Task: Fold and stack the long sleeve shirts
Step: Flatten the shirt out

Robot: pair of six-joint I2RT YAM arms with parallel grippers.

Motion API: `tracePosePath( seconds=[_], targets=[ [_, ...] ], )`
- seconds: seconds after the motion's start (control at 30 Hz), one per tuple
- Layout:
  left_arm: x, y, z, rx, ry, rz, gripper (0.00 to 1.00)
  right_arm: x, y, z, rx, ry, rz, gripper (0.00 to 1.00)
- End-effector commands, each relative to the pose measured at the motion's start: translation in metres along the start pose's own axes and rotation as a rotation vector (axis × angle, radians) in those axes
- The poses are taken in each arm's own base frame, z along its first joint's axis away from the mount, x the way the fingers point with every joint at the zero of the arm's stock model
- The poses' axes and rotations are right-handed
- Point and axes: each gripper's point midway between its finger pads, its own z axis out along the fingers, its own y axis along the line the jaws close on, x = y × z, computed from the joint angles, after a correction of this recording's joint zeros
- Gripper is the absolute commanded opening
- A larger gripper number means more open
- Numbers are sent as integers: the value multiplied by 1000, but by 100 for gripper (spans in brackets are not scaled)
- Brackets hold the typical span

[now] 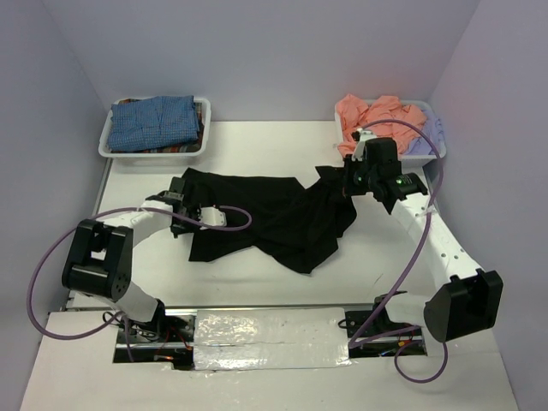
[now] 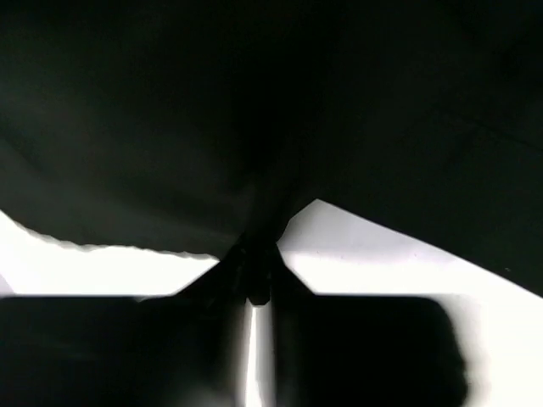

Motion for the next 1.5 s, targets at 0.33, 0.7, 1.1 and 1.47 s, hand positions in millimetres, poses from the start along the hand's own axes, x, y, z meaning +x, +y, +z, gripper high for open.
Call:
tracePosePath(
  seconds=[0.33, 0.7, 1.1, 1.47],
  targets=[
    [-50, 212, -152, -564, -150, -295, 0, -160, -21, -94, 97, -356, -27, 0],
    [-54, 250, -290, -847, -198, -310, 0, -181, -5, -231, 217, -627, -215, 0],
    [-60, 233, -289, -828, -242, -295, 0, -186, 26, -221, 40, -561, -164, 0],
    [-63, 191, -171, -565, -216, -365, 0, -182, -94, 19, 146, -71, 234, 77]
  ],
)
